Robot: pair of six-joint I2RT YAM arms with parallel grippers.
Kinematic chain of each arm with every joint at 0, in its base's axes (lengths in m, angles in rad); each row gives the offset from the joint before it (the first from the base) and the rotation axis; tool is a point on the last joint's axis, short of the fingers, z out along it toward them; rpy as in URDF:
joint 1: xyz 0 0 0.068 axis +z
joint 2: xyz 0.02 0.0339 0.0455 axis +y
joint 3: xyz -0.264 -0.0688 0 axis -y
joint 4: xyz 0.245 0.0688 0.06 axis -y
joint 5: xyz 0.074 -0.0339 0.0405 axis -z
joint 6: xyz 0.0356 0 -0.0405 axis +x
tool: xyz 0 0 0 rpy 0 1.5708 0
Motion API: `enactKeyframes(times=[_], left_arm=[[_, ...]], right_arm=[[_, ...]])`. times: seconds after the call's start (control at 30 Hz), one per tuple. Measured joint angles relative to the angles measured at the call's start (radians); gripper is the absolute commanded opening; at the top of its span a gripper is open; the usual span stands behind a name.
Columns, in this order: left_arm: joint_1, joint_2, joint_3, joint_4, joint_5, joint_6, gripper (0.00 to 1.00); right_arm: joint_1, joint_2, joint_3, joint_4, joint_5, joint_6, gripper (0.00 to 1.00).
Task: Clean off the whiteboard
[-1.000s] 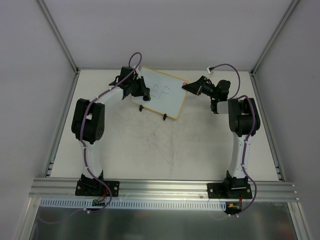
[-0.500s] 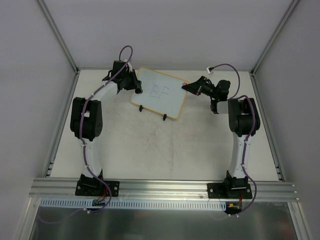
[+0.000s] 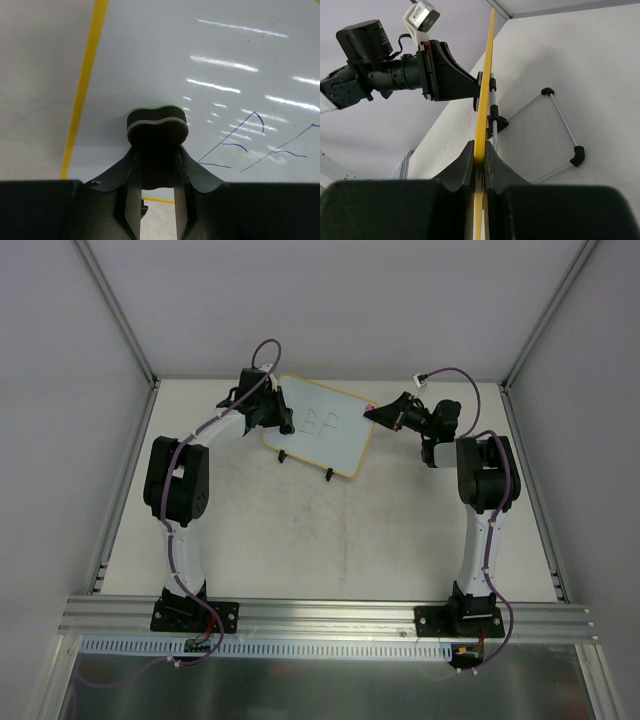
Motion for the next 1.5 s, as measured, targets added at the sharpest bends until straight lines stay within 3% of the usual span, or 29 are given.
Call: enactKeyframes(times=[0.37, 1.03, 1.23, 1.5], left_arm=[[-0.059, -0.063, -0.167, 0.138, 0.013, -0.037, 0.00], [-0.211, -0.058, -0.196, 0.217, 0.116, -0.049, 0.00], [-0.207, -0.058, -0.196, 0.219, 0.125, -0.052, 0.00], [-0.100, -0.058, -0.196, 0.204, 0.212, -0.055, 0.00]], right_arm=[[-0.001, 0.000, 0.000, -0.001, 0.000, -0.001, 0.00], [-0.004, 0.000, 0.000, -0.001, -0.003, -0.013, 0.00], [-0.004, 0.000, 0.000, -0.001, -0.004, -0.014, 0.00], [0.002, 0.000, 0.000, 0.002, -0.003, -0.014, 0.00]])
